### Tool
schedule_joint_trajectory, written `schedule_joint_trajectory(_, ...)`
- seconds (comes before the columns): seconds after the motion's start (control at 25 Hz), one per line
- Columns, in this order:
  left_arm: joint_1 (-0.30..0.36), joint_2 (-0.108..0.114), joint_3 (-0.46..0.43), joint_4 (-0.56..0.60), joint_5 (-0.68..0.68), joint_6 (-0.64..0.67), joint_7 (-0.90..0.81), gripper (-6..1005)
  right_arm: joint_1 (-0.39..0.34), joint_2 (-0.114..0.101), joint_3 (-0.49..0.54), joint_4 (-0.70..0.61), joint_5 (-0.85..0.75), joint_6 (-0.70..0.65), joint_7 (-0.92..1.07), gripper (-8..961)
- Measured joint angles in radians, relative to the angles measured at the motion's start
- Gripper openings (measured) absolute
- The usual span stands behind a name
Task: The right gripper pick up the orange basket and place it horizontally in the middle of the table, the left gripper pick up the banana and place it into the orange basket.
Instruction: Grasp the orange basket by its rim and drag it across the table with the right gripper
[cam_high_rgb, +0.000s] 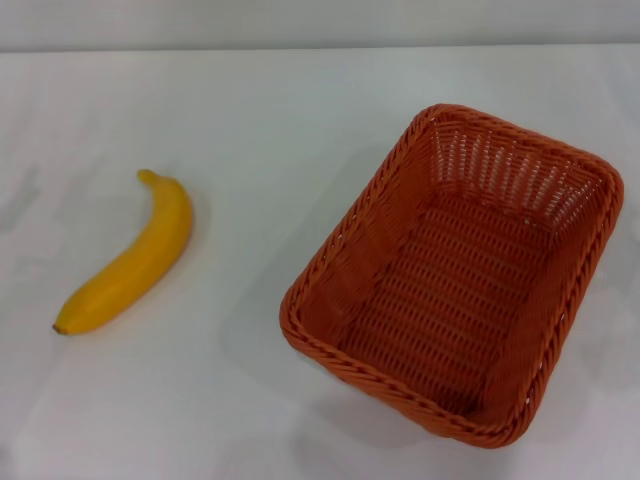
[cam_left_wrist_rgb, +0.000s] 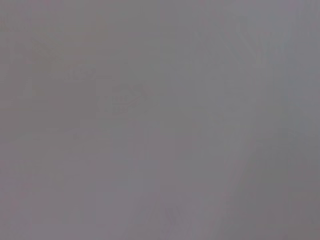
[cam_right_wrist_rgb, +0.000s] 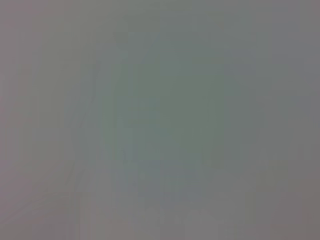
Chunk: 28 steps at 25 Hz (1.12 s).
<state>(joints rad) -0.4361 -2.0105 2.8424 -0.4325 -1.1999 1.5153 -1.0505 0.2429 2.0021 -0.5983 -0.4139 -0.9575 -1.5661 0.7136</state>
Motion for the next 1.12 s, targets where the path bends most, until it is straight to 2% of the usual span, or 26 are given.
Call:
schedule_joint_trajectory(0.28,0.002,0.001,0.0,0.0,-0.026,-0.006,0.018,848,0.0,0.003,0.0,0.026,-0.004,-0.012,0.0,802)
schedule_joint_trajectory(0.48,0.006,-0.013,0.0,0.0,-0.078,-0.001,0.006,848,0.001,-0.004,-0.001,0.015,-0.004,-0.013,0.016,796)
schedule_joint_trajectory(0.68,0.007,-0.016,0.0,0.013,-0.099,-0.01,0.014,848,0.001,-0.01,-0.002,-0.039,-0.055,-0.006,0.028,790)
schedule_joint_trajectory(0.8,0.007,-0.02,0.0,0.026,-0.102,-0.024,0.019,848,-0.001,-0.022,-0.001,-0.166,-0.168,0.015,0.149,786)
schedule_joint_trajectory(0.92,0.011,-0.028,0.0,0.027,-0.103,-0.027,0.019,848,0.006,-0.039,-0.002,-0.362,-0.333,0.026,0.372,783)
schedule_joint_trajectory(1.0,0.016,-0.033,0.0,0.028,-0.103,-0.027,0.019,848,0.021,-0.054,-0.007,-0.499,-0.444,0.025,0.524,780)
schedule_joint_trajectory(1.12,0.027,-0.037,0.0,0.028,-0.103,-0.027,0.018,847,0.08,-0.073,-0.037,-0.712,-0.651,0.019,0.767,777)
